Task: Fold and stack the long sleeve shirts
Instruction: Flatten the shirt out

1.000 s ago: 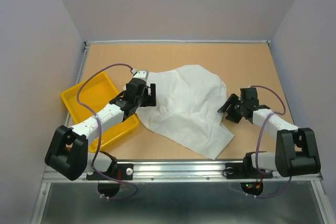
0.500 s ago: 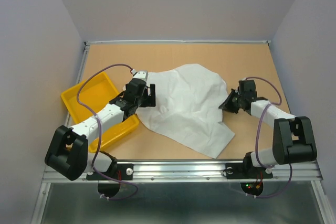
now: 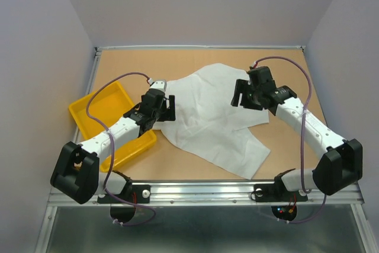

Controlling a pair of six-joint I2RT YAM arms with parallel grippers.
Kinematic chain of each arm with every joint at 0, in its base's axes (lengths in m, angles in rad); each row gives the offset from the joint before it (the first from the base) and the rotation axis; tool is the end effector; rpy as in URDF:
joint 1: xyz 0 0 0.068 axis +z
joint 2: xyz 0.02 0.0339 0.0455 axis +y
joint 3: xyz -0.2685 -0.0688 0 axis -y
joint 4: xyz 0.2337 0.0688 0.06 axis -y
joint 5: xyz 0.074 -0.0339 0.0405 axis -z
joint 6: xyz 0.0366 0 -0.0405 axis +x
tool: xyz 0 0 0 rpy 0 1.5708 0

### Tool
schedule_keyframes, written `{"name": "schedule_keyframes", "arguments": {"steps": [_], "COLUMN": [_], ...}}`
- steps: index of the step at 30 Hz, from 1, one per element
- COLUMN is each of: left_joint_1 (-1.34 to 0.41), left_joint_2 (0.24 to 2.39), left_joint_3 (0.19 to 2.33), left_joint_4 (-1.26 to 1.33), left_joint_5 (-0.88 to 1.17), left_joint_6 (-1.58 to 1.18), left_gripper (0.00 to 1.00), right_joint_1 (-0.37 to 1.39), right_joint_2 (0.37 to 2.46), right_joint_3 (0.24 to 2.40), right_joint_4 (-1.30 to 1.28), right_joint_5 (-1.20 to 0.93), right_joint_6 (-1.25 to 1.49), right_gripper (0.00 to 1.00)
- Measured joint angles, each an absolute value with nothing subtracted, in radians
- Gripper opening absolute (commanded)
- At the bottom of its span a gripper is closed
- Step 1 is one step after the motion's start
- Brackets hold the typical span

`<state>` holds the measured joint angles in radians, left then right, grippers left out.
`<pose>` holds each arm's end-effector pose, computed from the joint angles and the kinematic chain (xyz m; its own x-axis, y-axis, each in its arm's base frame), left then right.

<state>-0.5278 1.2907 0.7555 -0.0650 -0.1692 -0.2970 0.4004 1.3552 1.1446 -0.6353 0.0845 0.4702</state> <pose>0.2348 -0.1298 0.2418 -0.5767 0.0023 -0.8169 0.2171 0.9645 -0.1506 0.2562 0.1051 0.3029 -0.7672 0.1655 -0.6197 0.0120 0.9697 0.2441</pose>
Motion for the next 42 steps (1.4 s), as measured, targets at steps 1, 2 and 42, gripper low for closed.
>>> {"name": "schedule_keyframes", "arguments": {"steps": [1, 2, 42], "left_joint_1": [-0.528, -0.528, -0.581], "left_joint_2": [1.291, 1.291, 1.588], "left_joint_3": [0.756, 0.756, 0.791], "left_joint_4": [-0.065, -0.066, 0.075], "left_joint_5": [-0.169, -0.169, -0.133], "left_joint_6": [-0.297, -0.297, -0.624], "left_gripper": [0.90, 0.90, 0.90], "right_joint_1": [0.402, 0.399, -0.191], "right_joint_2": [1.352, 1.343, 1.473], "right_joint_3": [1.141, 1.131, 0.542], "right_joint_4": [-0.643, -0.650, 0.117], "right_joint_5": [0.088, 0.113, -0.299], "right_joint_6": [0.469, 0.468, 0.704], "right_gripper": [0.72, 0.71, 0.09]}}
